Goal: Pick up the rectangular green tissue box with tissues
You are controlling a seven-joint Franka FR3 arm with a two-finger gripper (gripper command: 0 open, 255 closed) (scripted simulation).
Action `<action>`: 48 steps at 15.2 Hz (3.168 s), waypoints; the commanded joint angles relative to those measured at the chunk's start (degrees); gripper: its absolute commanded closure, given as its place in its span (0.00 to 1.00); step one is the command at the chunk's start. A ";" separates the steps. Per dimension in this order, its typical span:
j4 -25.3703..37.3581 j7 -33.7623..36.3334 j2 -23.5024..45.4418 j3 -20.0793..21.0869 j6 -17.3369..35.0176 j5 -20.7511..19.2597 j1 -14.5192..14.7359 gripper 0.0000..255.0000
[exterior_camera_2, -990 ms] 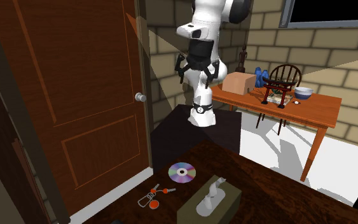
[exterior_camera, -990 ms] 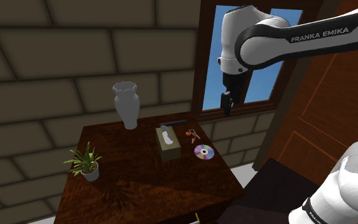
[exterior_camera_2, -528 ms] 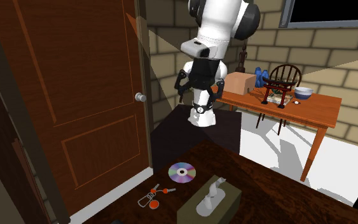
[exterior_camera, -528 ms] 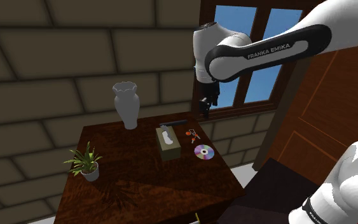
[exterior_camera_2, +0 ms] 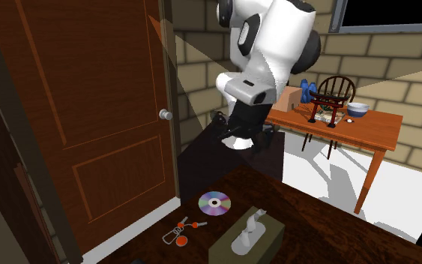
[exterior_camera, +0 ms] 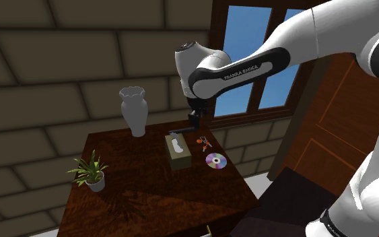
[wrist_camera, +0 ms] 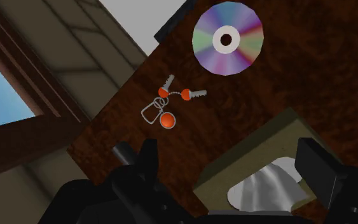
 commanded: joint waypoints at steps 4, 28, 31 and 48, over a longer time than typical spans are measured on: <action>10.30 0.23 11.09 0.25 -0.27 -5.54 2.80 0.00; 29.98 -0.78 32.22 -1.52 0.12 -13.36 8.91 1.00; 29.91 -0.83 32.18 -1.53 0.19 -13.38 8.83 1.00; 34.48 -4.57 28.01 -0.69 -7.73 -11.60 9.01 1.00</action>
